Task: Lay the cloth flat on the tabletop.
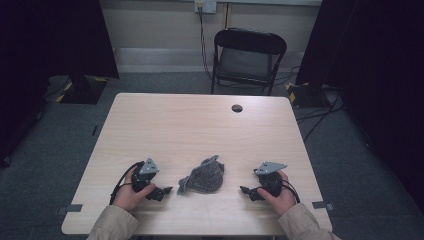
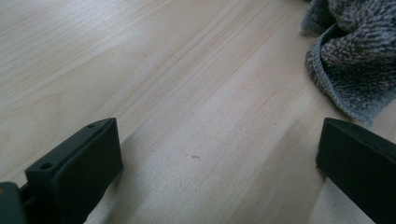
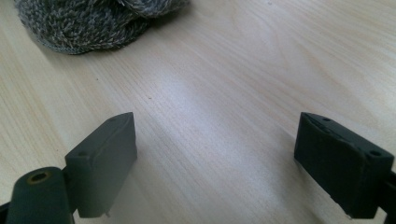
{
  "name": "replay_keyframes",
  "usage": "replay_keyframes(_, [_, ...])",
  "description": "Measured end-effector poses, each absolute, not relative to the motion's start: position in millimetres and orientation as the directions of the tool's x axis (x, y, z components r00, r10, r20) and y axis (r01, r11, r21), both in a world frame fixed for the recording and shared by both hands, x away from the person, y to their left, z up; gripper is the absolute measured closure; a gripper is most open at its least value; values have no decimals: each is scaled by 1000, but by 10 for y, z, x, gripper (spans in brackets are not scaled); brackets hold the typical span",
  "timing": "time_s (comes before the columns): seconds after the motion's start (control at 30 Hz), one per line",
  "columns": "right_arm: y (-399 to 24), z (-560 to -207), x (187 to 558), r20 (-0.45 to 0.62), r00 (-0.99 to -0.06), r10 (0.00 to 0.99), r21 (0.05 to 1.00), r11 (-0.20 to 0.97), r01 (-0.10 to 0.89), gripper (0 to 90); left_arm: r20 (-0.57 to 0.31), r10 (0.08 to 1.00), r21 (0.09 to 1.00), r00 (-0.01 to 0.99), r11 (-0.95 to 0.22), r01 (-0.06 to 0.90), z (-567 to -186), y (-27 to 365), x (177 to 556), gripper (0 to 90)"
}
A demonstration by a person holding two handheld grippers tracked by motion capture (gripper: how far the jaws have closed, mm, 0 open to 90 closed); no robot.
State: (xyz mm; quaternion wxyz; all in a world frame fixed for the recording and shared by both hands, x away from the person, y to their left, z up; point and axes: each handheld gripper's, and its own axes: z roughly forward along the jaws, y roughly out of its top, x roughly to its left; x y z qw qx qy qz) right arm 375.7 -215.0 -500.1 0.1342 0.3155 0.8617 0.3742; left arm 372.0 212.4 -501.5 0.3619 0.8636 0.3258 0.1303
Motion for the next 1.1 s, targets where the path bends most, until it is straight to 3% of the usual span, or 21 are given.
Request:
replay_keyframes(0.47, [-2156,-4999,3781,19,-761,649,733,508,452,126,-12,666,709,746,-520,476,-5013,2112,3706,0])
replay_keyframes(0.7, [-2212,-4971,3819,85,-753,652,739,466,487,171,-16,650,707,760,-530,468,-5005,2091,3669,3])
replay_keyframes(0.77, [-2207,-4932,3822,80,-758,648,750,462,474,182,-11,649,709,761,-532,463,-4988,2098,3662,38])
replay_keyframes(0.8, [-2188,-4873,3827,82,-759,646,766,446,463,184,-25,649,719,761,-517,465,-4972,2107,3656,179])
replay_keyframes(0.87, [-2181,-4852,3831,89,-760,644,771,438,462,184,-52,655,721,754,-498,481,-4944,2124,3654,206])
replay_keyframes(0.9, [-2155,-4805,3846,92,-765,638,784,427,451,184,-64,659,728,749,-483,487,-4939,2128,3650,141])
replay_keyframes(1.1, [-2056,-4747,3876,111,-782,613,799,413,437,201,-74,644,741,762,-475,474,-4832,2115,3616,163])
